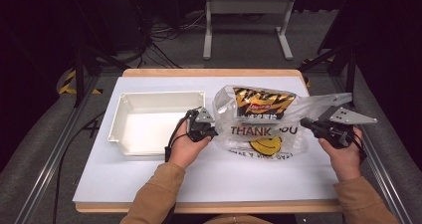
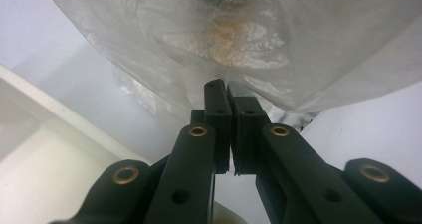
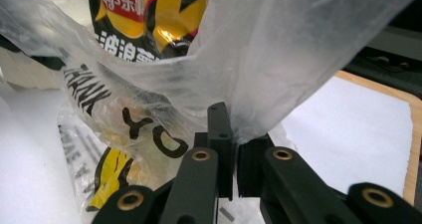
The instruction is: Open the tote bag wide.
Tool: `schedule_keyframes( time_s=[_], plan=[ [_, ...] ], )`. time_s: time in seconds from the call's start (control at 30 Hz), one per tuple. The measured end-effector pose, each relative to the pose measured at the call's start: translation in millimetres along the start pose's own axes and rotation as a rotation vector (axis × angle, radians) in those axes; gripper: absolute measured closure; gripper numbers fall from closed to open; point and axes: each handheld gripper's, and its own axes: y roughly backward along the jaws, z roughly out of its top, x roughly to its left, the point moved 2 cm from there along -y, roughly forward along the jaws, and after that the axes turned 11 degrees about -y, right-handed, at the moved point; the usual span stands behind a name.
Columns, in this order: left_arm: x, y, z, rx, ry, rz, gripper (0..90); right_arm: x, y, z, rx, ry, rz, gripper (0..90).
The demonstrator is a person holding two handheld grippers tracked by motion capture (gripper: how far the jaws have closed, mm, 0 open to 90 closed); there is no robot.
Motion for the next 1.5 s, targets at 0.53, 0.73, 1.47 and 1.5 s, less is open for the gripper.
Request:
schedule_keyframes(
  time_s=[0.53, 0.73, 1.47, 1.5],
  plan=[
    [-28.2, 14.7, 7.9, -0.128, 0.110, 0.023, 90.0, -1.6, 6.6, -0.6, -0.009, -0.007, 0.005, 87.8],
    [-34.3, 3.8, -1.9, -0.199, 0.146, 0.052, 90.0, -1.8, 6.6, -0.5, -0.009, -0.011, 0.006, 87.8],
    [-47.8, -24.8, -20.9, -0.129, 0.124, 0.100, 89.2, -2.8, -4.9, -12.0, 0.042, -0.024, 0.010, 87.4],
    [-48.6, -25.9, -20.8, -0.125, 0.121, 0.101, 89.2, -2.5, -5.6, -12.8, 0.048, -0.028, 0.009, 87.4]
  ],
)
